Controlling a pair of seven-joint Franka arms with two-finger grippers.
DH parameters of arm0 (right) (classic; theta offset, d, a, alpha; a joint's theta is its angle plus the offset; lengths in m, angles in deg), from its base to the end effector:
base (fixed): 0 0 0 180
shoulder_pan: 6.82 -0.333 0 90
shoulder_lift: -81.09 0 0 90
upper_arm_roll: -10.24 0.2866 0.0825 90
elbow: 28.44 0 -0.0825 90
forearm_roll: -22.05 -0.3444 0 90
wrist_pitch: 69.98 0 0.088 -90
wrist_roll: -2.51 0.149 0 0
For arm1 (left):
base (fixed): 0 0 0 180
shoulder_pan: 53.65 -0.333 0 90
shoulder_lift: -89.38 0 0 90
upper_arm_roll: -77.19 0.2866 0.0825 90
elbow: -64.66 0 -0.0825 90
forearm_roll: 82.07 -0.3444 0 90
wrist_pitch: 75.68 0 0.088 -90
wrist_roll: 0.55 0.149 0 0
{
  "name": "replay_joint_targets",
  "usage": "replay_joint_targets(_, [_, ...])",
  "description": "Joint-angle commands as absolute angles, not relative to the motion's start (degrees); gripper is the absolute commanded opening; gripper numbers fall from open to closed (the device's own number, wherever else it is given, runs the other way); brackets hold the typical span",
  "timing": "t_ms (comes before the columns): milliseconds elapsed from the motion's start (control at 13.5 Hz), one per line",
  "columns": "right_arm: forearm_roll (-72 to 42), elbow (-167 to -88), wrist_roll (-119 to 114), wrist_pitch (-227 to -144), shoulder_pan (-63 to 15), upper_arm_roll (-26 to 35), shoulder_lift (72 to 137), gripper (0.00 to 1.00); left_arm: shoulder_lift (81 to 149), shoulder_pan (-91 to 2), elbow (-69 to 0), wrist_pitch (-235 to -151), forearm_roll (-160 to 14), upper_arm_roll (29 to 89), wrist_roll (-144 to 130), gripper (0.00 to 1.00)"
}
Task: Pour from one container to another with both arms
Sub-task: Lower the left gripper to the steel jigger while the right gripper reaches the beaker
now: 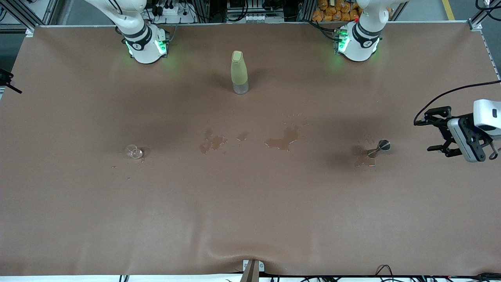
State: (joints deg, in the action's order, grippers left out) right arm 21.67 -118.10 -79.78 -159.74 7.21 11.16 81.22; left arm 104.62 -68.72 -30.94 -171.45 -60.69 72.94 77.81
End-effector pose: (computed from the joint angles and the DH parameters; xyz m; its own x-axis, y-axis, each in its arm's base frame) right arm 0.5020 -0.1159 0.5541 0.3554 0.9347 0.0065 0.9347 -0.3554 -0.0014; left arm 0.5551 0.0569 0.3860 0.4863 -0.8215 0.2977 -0.8593 -0.3879 0.3334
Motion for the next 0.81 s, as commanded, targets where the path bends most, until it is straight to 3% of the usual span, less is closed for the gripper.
replay_joint_targets(0, [23.5,-118.9,-95.4,-160.2,8.1,12.1,80.1,1.0,107.6,-71.1,-31.0,-170.4,-58.7,72.8,93.6,1.0])
replay_joint_targets(222, [23.5,-120.5,-105.9,-163.2,8.8,12.1,80.0,1.0,110.3,-73.6,-31.1,-170.3,-58.1,72.8,99.6,1.0])
replay_joint_targets(741, [17.8,-126.2,-106.9,-166.5,9.8,10.9,81.2,1.0,121.3,-79.7,-34.0,-168.8,-46.6,72.8,130.0,1.0])
